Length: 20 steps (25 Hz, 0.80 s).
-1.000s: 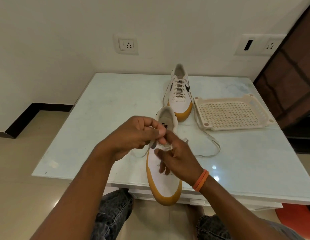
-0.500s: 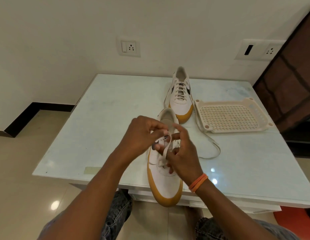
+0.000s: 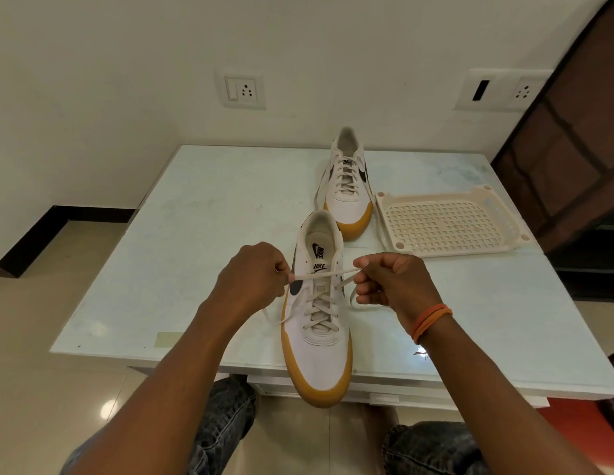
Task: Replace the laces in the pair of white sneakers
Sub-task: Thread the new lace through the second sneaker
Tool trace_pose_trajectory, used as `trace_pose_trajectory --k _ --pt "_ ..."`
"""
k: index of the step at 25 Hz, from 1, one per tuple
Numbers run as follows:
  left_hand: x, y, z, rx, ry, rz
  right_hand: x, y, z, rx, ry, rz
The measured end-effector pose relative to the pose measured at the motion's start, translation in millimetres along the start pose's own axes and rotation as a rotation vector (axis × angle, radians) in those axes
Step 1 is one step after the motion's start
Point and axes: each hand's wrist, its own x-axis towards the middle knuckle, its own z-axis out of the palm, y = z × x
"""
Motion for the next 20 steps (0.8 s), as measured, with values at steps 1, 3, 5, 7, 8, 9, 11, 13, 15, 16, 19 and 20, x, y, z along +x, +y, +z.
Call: trace_pose_trajectory --k 1,3,5,7,8,9,11,13,15,16,19,20 --pt "1 -1 1 0.048 -0.021 -0.030 0 1 0 -0.052 0.006 -0.005" --pt "3 -3 -1 0.130 -0.079 -0.101 2 1 2 -0.120 -0.001 -0.028" --pt "1 -4 -2 0.225 -0.076 -0.131 2 2 6 -0.172 -0.054 -0.041" --pt "-5 4 -1 0.250 0.035 -0.026 0 6 14 -0.282 -0.147 -0.132" --pt "-8 11 0 0.152 0.060 0.064 -2 7 17 -0.335 -0.204 -0.203" --pt "-11 19 2 -0.012 0.018 0.141 -3 8 20 -0.369 -0.252 -0.279" --pt "-14 34 5 -0.383 -0.202 0.196 -4 9 22 -0.396 -0.308 -0.402" --pt "-13 36 6 -0.599 -0.297 0.151 -2 9 19 -0.418 -0.313 -0.454" --pt "-9 32 4 -0.658 -0.244 0.068 0 11 17 -0.482 -0.269 -0.492" --pt "-6 30 5 -0.631 -0.195 0.040 1 13 16 -0.519 -0.226 -0.512" --pt "0 25 16 -0.253 0.036 0.121 10 14 8 -0.516 0.018 -0.481" --pt "0 23 22 -0.125 0.136 0.179 14 15 5 -0.508 0.098 -0.450"
